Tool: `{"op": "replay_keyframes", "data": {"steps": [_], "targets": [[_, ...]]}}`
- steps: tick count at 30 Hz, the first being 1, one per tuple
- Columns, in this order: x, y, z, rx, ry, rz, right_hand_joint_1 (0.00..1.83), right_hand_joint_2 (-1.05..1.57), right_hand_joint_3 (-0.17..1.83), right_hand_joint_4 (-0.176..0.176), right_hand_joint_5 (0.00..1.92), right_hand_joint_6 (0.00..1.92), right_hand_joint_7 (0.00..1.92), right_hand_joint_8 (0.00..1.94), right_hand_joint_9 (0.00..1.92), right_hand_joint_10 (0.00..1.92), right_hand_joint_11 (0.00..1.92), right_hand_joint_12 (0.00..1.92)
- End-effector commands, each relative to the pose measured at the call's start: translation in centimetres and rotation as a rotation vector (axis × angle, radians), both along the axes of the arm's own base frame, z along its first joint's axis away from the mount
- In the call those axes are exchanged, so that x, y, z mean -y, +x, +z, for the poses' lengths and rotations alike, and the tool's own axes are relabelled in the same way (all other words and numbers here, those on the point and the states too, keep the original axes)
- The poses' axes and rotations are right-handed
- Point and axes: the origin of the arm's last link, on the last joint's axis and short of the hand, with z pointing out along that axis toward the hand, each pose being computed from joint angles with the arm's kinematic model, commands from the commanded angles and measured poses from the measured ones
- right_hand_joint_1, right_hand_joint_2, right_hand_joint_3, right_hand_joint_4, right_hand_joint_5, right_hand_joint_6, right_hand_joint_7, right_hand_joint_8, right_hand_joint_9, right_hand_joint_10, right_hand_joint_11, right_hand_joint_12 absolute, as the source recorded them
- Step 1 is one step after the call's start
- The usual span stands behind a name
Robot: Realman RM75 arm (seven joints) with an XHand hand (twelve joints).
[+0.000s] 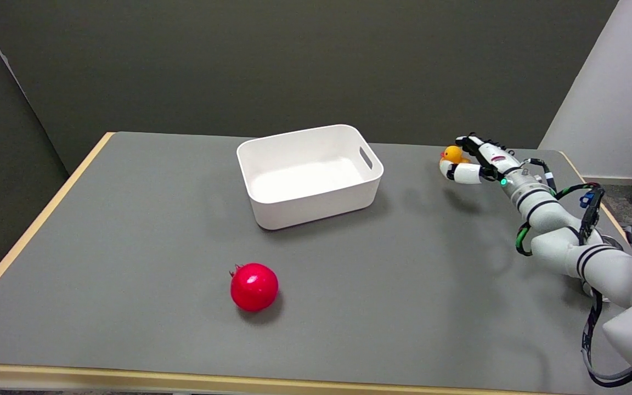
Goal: Pick up the yellow duck.
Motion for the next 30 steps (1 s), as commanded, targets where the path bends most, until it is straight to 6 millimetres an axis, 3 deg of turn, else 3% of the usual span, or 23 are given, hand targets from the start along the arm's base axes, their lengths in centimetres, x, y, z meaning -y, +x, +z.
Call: {"op": "replay_keyframes", "data": {"steps": [1,8,15,17,26,30], "targets": [[0.8,0.1,-0.3,0.001,-0.004,-0.014,0.4,0.6,0.97,0.025,0.14,0.4,0.24,0.34,0.15,0.65,0.0,1.03],[0.5,-0.4,-0.5,0.007,-0.002,-0.017,0.42,0.61,0.96,0.028,0.15,0.41,0.24,0.34,0.16,0.66,0.0,1.05],[0.7,-0.8,-1.4,0.016,0.016,-0.009,0.55,0.7,0.87,0.029,0.2,0.4,0.34,0.35,0.24,0.7,0.04,1.14],[0.8,-0.8,-1.6,0.016,0.021,-0.007,0.56,0.7,0.99,0.03,0.21,0.47,0.37,0.46,0.3,0.74,0.09,1.13],[1.1,-0.6,-2.3,0.017,0.041,-0.001,0.73,0.79,0.86,0.042,0.3,0.65,0.53,0.6,0.44,0.93,0.16,1.24],[1.2,-0.5,-2.4,0.018,0.044,0.002,0.74,0.78,0.93,0.048,0.33,0.8,0.57,0.73,0.49,0.97,0.18,1.28]]}}
